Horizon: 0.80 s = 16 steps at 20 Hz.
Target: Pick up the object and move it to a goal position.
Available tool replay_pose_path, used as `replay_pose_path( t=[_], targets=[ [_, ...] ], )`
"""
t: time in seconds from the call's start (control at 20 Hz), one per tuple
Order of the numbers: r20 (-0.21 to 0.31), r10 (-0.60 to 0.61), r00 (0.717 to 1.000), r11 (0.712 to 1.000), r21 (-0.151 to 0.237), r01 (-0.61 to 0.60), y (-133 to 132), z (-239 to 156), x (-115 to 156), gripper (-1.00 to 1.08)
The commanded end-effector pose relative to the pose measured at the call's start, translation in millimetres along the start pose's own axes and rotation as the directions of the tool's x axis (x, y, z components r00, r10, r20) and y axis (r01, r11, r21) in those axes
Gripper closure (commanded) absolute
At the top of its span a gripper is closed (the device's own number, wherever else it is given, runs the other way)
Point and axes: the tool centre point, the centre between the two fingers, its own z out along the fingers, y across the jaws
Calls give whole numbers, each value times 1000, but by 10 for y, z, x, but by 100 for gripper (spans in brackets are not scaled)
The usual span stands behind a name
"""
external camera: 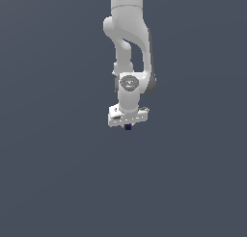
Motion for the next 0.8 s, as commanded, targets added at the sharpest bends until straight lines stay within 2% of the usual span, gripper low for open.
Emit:
replay_pose_path(
  t=[0.0,0.35,0.75],
  targets=[
    [-1,1,1000,1000,0,-1,106,-95,-78,108],
    [-1,1,1000,1000,0,-1,390,-353,-287,108],
    [-1,1,1000,1000,0,-1,486,-438,-341,108]
  ],
)
